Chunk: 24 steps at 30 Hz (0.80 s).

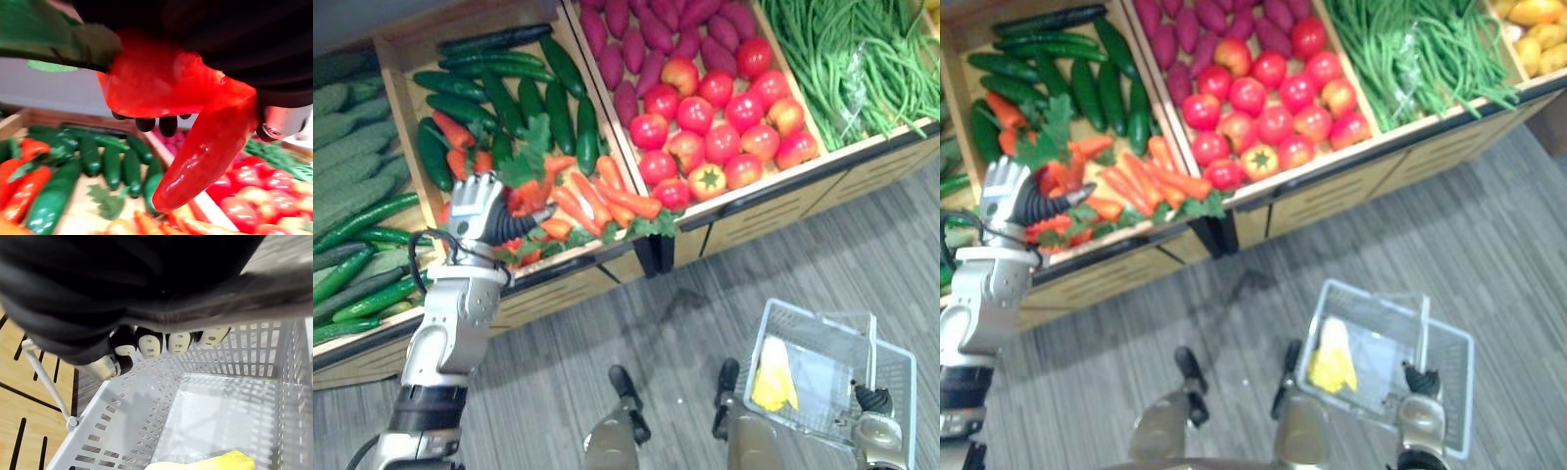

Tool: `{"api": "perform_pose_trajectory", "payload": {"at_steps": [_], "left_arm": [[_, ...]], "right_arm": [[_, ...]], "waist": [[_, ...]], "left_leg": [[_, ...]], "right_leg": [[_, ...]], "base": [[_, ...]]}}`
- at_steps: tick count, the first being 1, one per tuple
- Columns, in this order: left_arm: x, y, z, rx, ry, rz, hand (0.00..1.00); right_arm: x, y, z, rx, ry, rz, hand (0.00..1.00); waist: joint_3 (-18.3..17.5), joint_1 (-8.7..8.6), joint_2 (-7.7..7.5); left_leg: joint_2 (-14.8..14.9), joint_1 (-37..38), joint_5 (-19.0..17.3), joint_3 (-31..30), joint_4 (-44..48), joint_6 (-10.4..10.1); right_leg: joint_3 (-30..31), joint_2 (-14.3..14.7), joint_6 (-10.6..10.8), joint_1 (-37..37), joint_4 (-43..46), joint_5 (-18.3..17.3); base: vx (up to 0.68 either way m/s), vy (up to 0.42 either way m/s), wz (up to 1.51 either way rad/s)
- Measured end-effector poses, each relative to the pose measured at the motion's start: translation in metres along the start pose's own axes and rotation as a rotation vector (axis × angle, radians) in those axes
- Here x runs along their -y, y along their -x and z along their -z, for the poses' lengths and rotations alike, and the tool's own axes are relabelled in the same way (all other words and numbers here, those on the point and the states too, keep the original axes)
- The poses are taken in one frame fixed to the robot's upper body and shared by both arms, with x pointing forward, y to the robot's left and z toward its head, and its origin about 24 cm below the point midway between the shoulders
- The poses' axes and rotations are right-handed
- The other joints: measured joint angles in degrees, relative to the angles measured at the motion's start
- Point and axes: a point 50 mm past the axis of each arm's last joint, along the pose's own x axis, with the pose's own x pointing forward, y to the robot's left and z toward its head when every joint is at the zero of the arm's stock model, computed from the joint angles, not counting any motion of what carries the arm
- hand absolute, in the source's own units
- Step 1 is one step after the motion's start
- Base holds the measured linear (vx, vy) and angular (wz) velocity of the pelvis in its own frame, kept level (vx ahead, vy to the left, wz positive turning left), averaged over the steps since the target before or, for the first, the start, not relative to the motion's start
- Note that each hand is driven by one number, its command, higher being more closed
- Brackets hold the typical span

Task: Pick vegetable in the basket

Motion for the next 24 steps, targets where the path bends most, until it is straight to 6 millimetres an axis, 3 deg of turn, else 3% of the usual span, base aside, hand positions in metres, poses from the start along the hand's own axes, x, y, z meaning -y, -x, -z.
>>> {"api": "perform_pose_trajectory", "payload": {"at_steps": [3,8,12,19,24], "left_arm": [[0.007,0.017,-0.034,0.211,0.053,0.071,1.00],[0.022,0.028,-0.055,0.307,0.206,0.151,1.00],[0.038,0.039,-0.077,0.434,0.305,0.287,1.00],[0.063,0.042,-0.122,0.637,0.410,0.462,1.00],[0.080,0.045,-0.143,0.692,0.474,0.548,1.00]], "right_arm": [[0.023,-0.011,-0.022,0.104,0.213,0.018,1.00],[0.042,-0.018,-0.083,0.347,0.454,0.049,1.00],[0.027,-0.011,-0.127,0.550,0.622,-0.006,1.00],[0.000,0.023,-0.150,0.796,0.772,-0.145,1.00],[-0.010,0.055,-0.167,0.995,0.812,-0.221,1.00]], "waist": [[-1.79,-0.49,-0.19],[-3.71,-1.90,-0.53],[-3.94,-3.64,-0.73],[-6.74,-4.83,-1.05],[-8.79,-6.36,-0.91]], "left_leg": [[-0.06,2.75,-0.80,1.71,0.16,-0.24],[0.45,6.01,-3.73,7.77,2.94,-0.55],[1.19,10.83,-7.27,14.62,5.88,-1.56],[5.01,15.51,-13.09,24.48,12.89,-3.65],[6.92,17.52,-14.92,27.36,15.56,-4.69]], "right_leg": [[2.00,0.21,0.43,1.79,-0.86,0.30],[8.61,0.90,1.16,1.87,-1.62,1.54],[15.73,1.99,1.89,2.79,-1.71,2.28],[22.67,4.27,2.49,2.97,-1.54,3.07],[23.72,5.63,2.49,3.77,-1.28,3.07]], "base": [[0.03,0.015,-0.29],[0.02,0.016,-0.68],[0.02,0.019,-0.84],[-0.01,-0.006,-0.70],[-0.02,-0.018,-0.29]]}}
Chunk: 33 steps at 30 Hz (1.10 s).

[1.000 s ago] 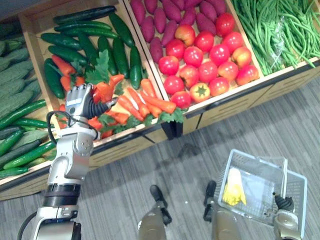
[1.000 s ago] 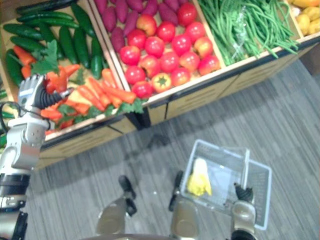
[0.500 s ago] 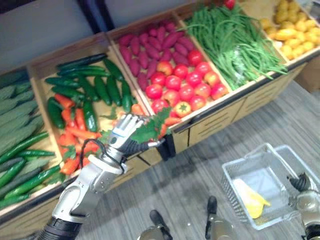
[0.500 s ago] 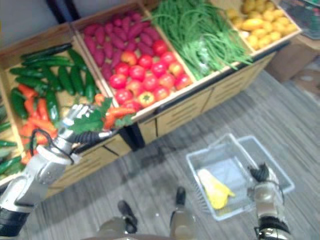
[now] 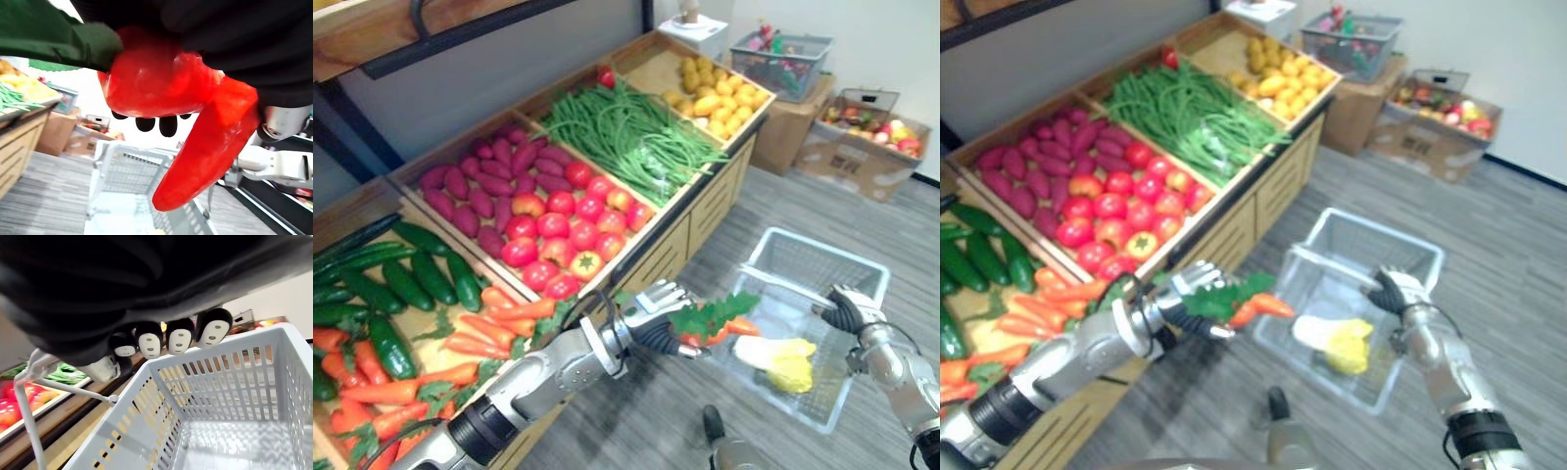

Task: Pick vegetable in the basket

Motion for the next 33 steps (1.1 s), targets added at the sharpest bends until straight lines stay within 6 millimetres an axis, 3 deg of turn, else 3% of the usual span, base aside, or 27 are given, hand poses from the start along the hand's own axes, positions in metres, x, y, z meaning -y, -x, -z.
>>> {"api": "perform_pose_trajectory", "payload": {"at_steps": [7,13,21,25,26,33], "left_arm": [[0.031,-0.020,-0.005,0.038,0.086,0.104,1.00],[0.048,-0.030,-0.004,0.016,0.132,0.135,1.00],[0.092,-0.035,0.022,-0.156,0.120,0.256,1.00],[0.098,-0.040,0.033,-0.240,0.118,0.250,1.00],[0.098,-0.042,0.034,-0.250,0.119,0.248,0.00],[0.110,-0.050,0.037,-0.314,0.121,0.260,0.00]], "right_arm": [[-0.003,0.002,-0.048,0.245,-0.032,-0.075,1.00],[0.006,0.005,-0.068,0.355,-0.031,-0.084,1.00],[0.007,0.010,-0.100,0.504,-0.111,-0.160,1.00],[0.011,0.007,-0.105,0.523,-0.122,-0.155,1.00],[0.011,0.007,-0.105,0.524,-0.121,-0.154,1.00],[0.013,0.006,-0.109,0.542,-0.148,-0.168,1.00]], "waist": [[-1.55,-1.64,0.78],[-2.78,-2.49,0.94],[-4.26,-4.20,0.92],[-4.33,-4.40,0.94],[-4.34,-4.41,0.92],[-4.38,-4.46,0.86]], "left_leg": [[1.60,1.08,-2.51,2.92,3.93,-0.55],[2.04,2.14,-3.02,5.24,4.87,-1.00],[3.13,1.99,-3.83,7.16,6.78,-1.00],[3.12,2.10,-3.81,7.44,6.81,-0.99],[3.08,2.10,-3.81,7.46,6.79,-0.99],[2.82,2.98,-3.81,8.65,6.55,-1.00]], "right_leg": [[2.31,0.90,0.00,-0.54,0.86,-0.03],[4.13,1.73,-0.01,-1.28,1.61,-0.03],[5.43,2.77,-0.10,-3.04,2.49,0.03],[5.79,2.95,-0.27,-3.16,2.49,0.17],[5.83,2.94,-0.27,-3.17,2.49,0.17],[6.79,3.27,-0.36,-3.18,2.49,0.30]], "base": [[-0.06,0.009,-0.20],[-0.04,0.008,-0.19],[-0.05,0.006,-0.11],[-0.02,0.007,-0.06],[-0.03,0.014,-0.04],[-0.03,0.014,-0.08]]}}
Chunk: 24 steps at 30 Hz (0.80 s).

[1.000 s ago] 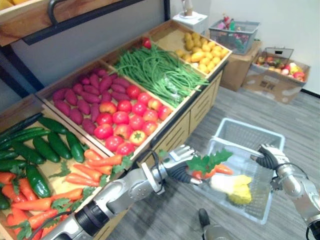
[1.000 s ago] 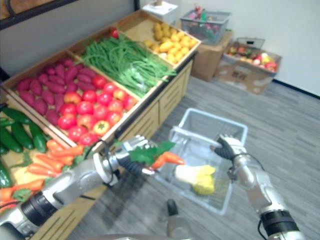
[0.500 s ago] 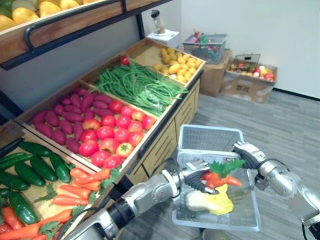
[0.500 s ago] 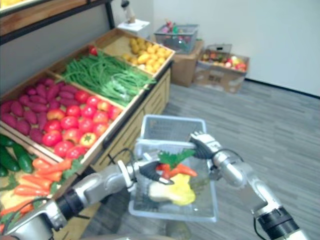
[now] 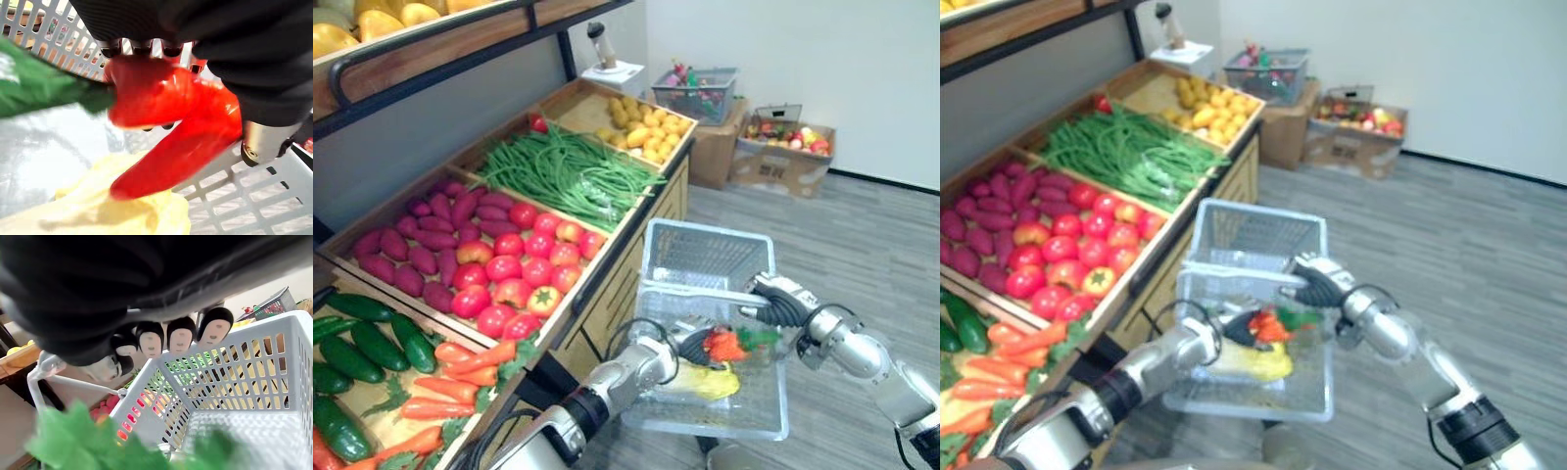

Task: Pick vegetable in the basket

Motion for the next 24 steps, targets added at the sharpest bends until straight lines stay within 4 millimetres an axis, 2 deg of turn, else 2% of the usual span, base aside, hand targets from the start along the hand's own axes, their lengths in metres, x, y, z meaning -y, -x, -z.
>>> {"api": "perform_pose_trajectory", "payload": {"at_steps": [11,14,16,19,22,24], "left_arm": [[0.001,-0.009,-0.014,0.058,-0.038,0.048,0.00],[-0.011,-0.008,-0.028,0.140,-0.047,0.013,0.00],[-0.027,-0.003,-0.047,0.251,-0.040,-0.034,0.00],[-0.030,0.005,-0.058,0.329,-0.079,-0.021,0.00],[-0.045,0.020,-0.068,0.415,-0.109,-0.048,0.00],[-0.057,0.033,-0.080,0.498,-0.150,-0.087,0.00]], "right_arm": [[-0.002,0.001,0.000,-0.003,-0.004,-0.026,1.00],[-0.007,0.005,0.005,-0.031,-0.026,-0.028,1.00],[-0.013,0.009,0.013,-0.072,-0.055,-0.028,1.00],[-0.013,0.011,0.021,-0.112,-0.078,0.007,1.00],[-0.019,0.018,0.032,-0.175,-0.117,0.027,1.00],[-0.032,0.025,0.045,-0.250,-0.155,0.009,1.00]], "waist": [[0.02,0.04,-0.17],[-0.04,0.34,-0.49],[-0.06,1.03,-0.89],[-0.01,1.72,-1.17],[-0.03,2.72,-1.45],[0.01,3.35,-1.64]], "left_leg": [[0.08,-0.26,0.01,-0.71,0.04,0.01],[0.38,-1.63,0.07,-2.63,0.27,0.12],[0.75,-2.66,0.18,-4.34,0.49,0.30],[0.97,-3.45,0.22,-6.03,0.76,0.40],[1.13,-5.12,0.08,-8.39,1.06,0.68],[0.86,-6.72,0.18,-11.18,1.05,1.04]], "right_leg": [[-0.80,-0.39,-0.01,0.19,-0.29,0.05],[-2.71,-1.03,-0.01,0.30,-0.43,0.05],[-4.76,-1.53,-0.01,0.58,-0.43,0.05],[-6.66,-2.13,-0.01,1.04,-0.48,0.04],[-9.33,-3.15,-0.01,1.51,-0.53,-0.01],[-12.20,-4.31,-0.12,2.07,-0.55,-0.10]], "base": [[-0.04,0.005,0.04],[-0.04,-0.002,0.31],[-0.05,-0.006,0.34],[-0.04,0.000,0.32],[-0.05,0.008,0.40],[-0.04,0.012,0.55]]}}
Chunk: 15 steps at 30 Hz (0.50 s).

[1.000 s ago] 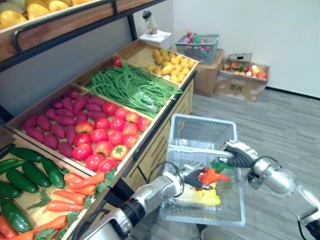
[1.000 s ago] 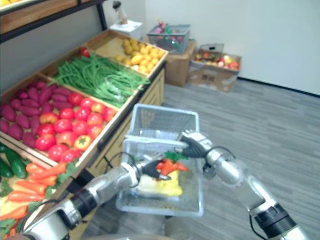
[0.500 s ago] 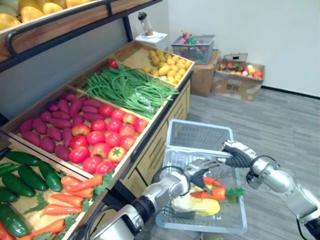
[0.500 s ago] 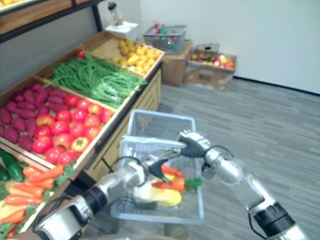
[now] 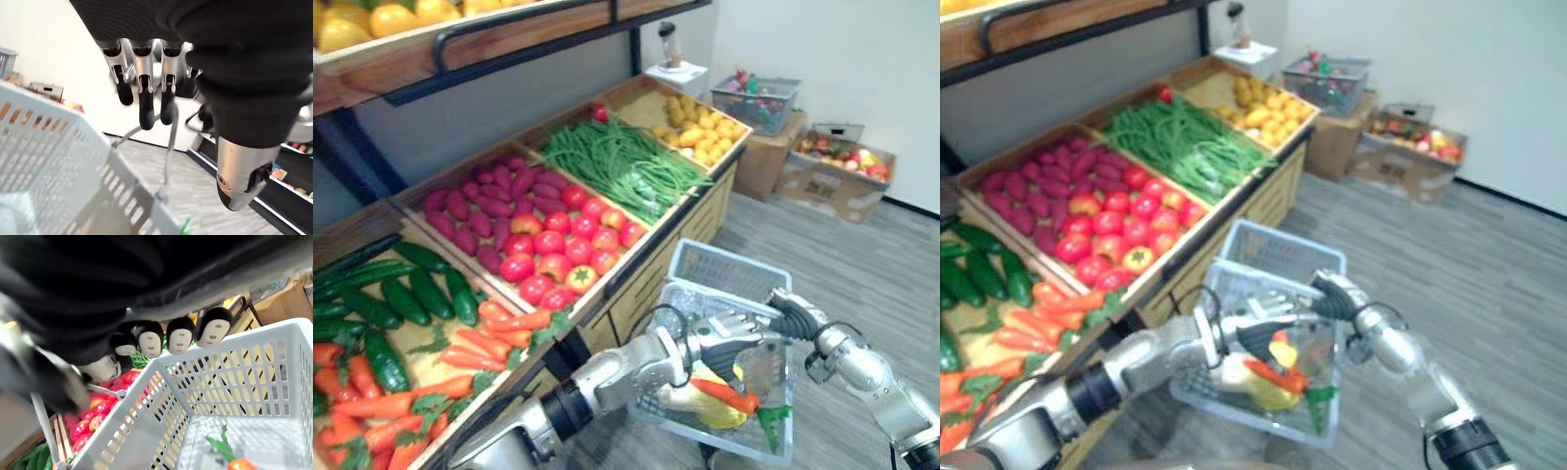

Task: Pick vegetable in the basket

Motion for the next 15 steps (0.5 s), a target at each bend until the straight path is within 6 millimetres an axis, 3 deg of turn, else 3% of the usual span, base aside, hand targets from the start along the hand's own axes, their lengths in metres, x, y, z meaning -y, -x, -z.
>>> {"api": "perform_pose_trajectory", "payload": {"at_steps": [5,8,11,15], "left_arm": [[-0.023,0.018,-0.023,0.093,0.024,-0.104,0.00],[-0.030,0.036,-0.025,0.071,0.048,-0.148,0.00],[-0.040,0.068,-0.016,-0.046,0.102,-0.240,0.00],[-0.052,0.123,0.008,-0.318,0.161,-0.472,0.00]], "right_arm": [[-0.016,0.014,0.040,-0.215,-0.054,0.012,1.00],[-0.020,0.029,0.066,-0.361,-0.108,0.066,1.00],[-0.029,0.050,0.096,-0.535,-0.169,0.128,1.00],[-0.071,0.099,0.138,-0.869,-0.355,0.194,1.00]], "waist": [[-0.05,2.12,0.00],[-0.09,3.20,-0.01],[-0.94,3.71,-0.49],[-2.10,5.11,-1.75]], "left_leg": [[-1.24,-3.59,0.75,-5.51,-0.60,1.30],[-2.96,-5.05,1.66,-8.93,-2.42,2.34],[-5.86,-6.87,3.99,-13.49,-6.11,3.28],[-9.99,-9.62,9.30,-22.14,-13.25,4.42]], "right_leg": [[-5.52,-2.41,-0.10,0.59,0.01,-0.08],[-8.73,-4.03,-0.10,1.42,-0.21,-0.09],[-13.09,-6.06,-0.13,2.37,-1.12,-0.12],[-21.29,-7.85,-0.38,5.25,-4.55,-0.24]], "base": [[-0.04,0.027,0.58],[-0.03,0.030,0.60],[-0.02,0.028,0.80],[0.02,-0.019,1.01]]}}
